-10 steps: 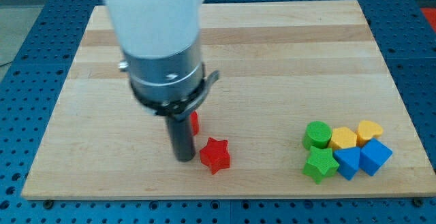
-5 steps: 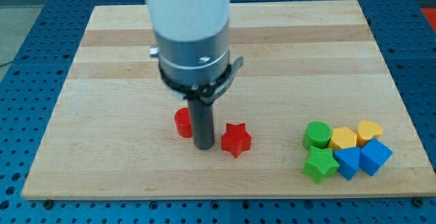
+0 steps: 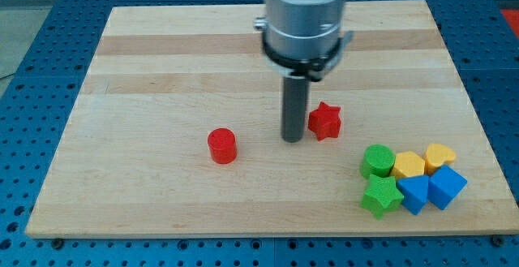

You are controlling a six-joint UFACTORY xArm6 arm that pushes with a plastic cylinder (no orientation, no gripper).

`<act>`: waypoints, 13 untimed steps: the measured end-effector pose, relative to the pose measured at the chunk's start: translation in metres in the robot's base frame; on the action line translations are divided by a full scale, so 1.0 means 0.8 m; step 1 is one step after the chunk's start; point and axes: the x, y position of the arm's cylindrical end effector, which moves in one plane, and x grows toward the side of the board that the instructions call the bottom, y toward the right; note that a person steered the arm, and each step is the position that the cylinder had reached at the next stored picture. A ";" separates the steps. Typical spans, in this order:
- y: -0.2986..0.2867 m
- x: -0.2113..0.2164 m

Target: Push the red star closer to yellow heart

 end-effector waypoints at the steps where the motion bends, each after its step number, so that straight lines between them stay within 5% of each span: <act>1: -0.037 -0.019; 2: -0.010 -0.051; 4: 0.157 -0.045; 6: 0.086 -0.067; 8: 0.008 0.009; 10: 0.123 -0.002; 12: 0.050 -0.032; 13: 0.092 -0.052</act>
